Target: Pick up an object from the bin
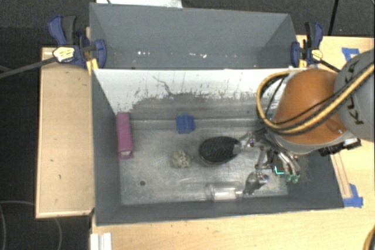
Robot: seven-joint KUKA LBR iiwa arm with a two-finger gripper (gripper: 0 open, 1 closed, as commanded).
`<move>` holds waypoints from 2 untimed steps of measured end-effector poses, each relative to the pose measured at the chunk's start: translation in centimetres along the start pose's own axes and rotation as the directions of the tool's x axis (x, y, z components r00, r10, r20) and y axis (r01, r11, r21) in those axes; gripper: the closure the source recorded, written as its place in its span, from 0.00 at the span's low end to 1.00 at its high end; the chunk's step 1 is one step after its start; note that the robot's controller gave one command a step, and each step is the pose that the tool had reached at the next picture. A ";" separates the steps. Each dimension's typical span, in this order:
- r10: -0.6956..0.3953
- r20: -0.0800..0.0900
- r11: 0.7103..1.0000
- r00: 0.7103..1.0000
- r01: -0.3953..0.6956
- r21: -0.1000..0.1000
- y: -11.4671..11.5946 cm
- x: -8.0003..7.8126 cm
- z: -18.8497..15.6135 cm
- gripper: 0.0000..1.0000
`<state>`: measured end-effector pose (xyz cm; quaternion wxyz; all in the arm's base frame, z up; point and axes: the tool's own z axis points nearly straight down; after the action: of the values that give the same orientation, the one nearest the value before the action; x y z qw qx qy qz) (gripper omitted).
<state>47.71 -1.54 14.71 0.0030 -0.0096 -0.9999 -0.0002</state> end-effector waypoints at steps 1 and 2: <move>-0.162 0.026 0.987 0.986 0.163 -0.001 7.7 -6.3 7.4 0.00; -0.158 0.021 0.987 0.987 0.159 -0.001 7.5 -6.2 7.2 1.00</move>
Offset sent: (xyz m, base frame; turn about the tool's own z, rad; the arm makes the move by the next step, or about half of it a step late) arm 0.0582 0.0719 -0.0771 -0.1616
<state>53.98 5.83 7.51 -0.0076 0.0699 -0.9975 -0.0015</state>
